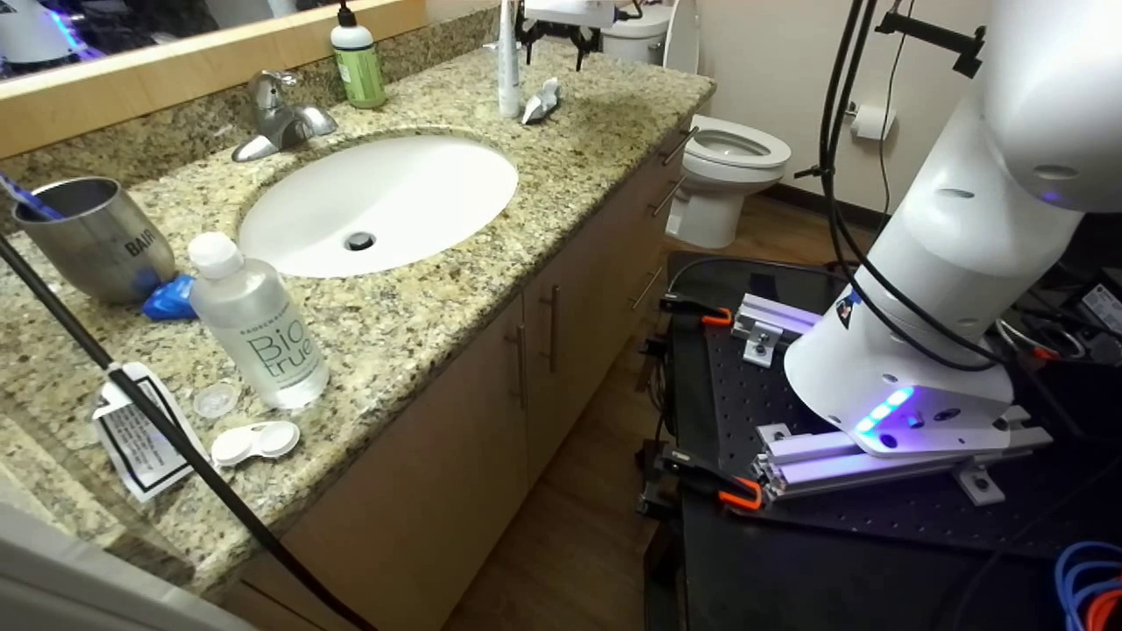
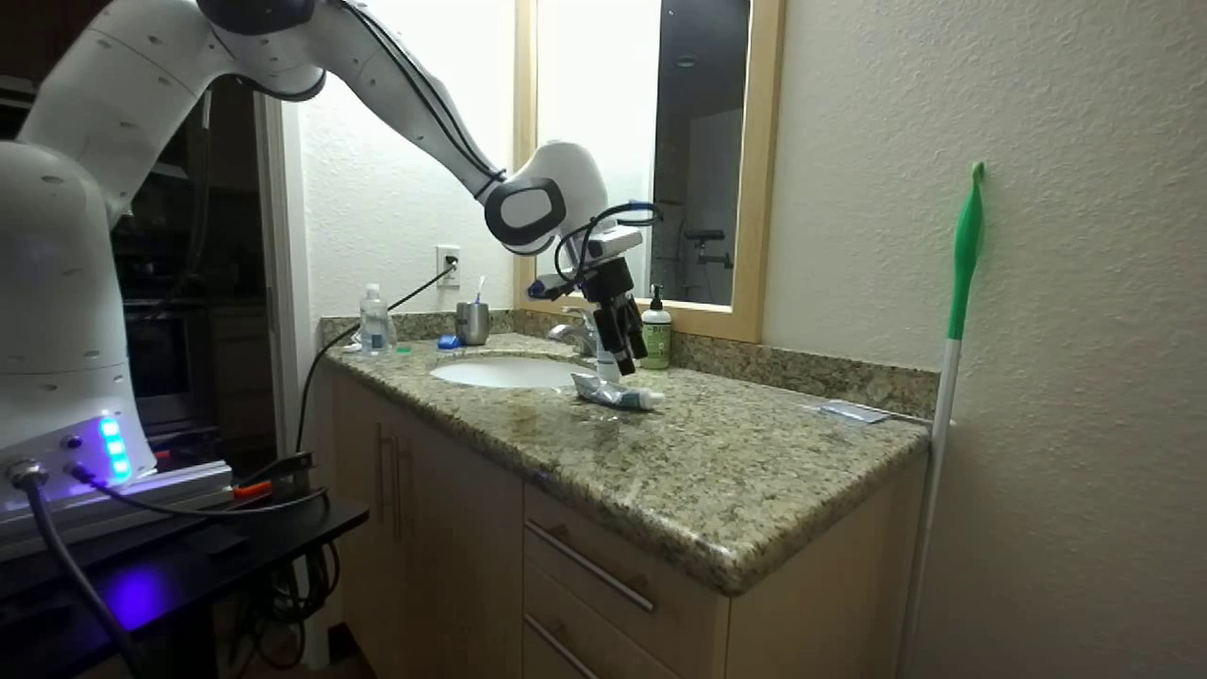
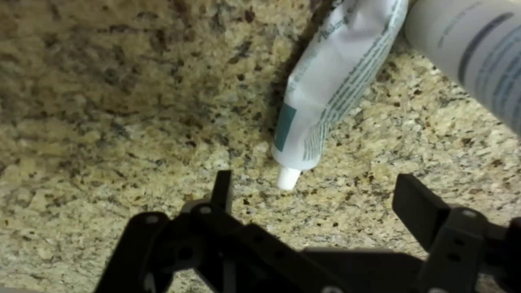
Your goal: Pick the toothpaste and place it on the left of the counter
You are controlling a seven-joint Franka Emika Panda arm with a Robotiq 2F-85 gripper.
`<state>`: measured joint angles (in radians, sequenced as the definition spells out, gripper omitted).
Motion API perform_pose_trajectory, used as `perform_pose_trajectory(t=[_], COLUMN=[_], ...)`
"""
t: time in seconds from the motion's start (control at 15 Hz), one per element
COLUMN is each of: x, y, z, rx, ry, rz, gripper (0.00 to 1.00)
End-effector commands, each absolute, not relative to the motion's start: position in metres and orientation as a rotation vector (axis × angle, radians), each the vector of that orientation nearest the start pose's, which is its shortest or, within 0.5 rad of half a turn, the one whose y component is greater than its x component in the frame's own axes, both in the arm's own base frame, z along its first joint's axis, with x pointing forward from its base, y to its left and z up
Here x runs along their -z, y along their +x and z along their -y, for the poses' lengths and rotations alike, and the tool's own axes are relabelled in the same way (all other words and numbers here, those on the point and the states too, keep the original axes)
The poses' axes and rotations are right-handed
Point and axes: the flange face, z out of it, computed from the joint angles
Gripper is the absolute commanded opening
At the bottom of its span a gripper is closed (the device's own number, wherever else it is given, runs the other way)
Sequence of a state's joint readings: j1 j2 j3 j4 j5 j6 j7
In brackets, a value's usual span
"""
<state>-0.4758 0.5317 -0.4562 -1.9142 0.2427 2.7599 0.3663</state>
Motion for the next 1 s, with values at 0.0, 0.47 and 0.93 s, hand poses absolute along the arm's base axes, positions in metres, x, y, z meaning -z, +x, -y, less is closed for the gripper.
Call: perform_pose_trajectory(t=[0.0, 0.47, 0.93], x=[-0.228, -0.219, -0.225], y=[0.41, 0.411, 0.413], z=[0.529, 0.528, 0.544], rx=[0.319, 0.301, 0.301], ry=[-2.441, -2.422, -2.397], rz=[-2.272, -2.247, -2.283], gripper=[1.0, 0.74, 0.24])
